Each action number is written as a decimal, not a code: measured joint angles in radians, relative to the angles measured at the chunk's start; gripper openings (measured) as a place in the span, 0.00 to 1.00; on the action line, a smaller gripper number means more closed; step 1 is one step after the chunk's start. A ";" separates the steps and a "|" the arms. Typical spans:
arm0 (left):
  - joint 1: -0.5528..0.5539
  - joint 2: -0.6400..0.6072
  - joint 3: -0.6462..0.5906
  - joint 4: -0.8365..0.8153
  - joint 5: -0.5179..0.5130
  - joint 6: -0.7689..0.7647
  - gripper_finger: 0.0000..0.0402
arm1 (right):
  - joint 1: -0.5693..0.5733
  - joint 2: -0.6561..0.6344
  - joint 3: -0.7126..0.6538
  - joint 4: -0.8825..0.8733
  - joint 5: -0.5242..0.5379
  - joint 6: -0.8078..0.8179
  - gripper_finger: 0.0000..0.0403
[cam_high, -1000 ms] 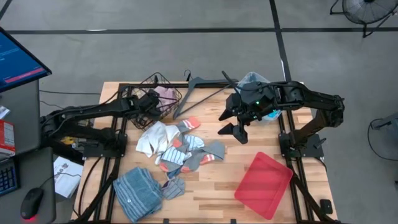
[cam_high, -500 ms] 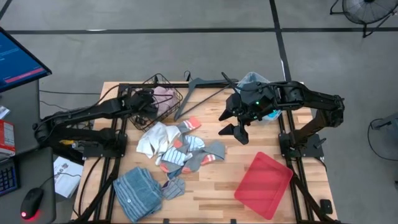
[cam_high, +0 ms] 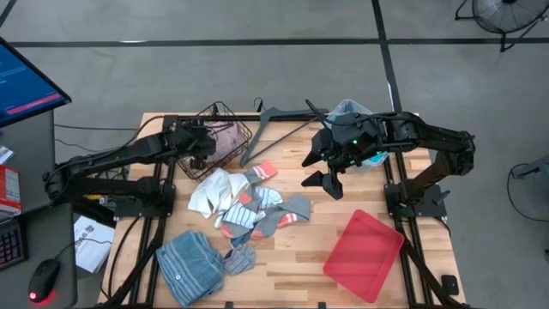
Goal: Pick & Place Cloths
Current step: Put the pink polo shirt into the black wire basket
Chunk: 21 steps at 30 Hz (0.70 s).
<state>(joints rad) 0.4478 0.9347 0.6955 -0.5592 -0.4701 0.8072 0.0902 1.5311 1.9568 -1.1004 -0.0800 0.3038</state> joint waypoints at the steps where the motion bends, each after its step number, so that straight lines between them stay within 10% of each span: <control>1: 0.002 -0.008 0.005 -0.004 0.009 -0.018 0.55 | 0.000 0.000 0.000 0.000 0.000 0.000 0.72; 21: -0.002 -0.213 0.052 0.022 0.240 -0.974 0.48 | 0.000 0.000 0.000 0.000 0.000 -0.014 0.72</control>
<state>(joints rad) 0.4458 0.7219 0.7479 -0.5369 -0.2298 -0.1669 0.0904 1.5311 1.9568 -1.1001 -0.0803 0.2898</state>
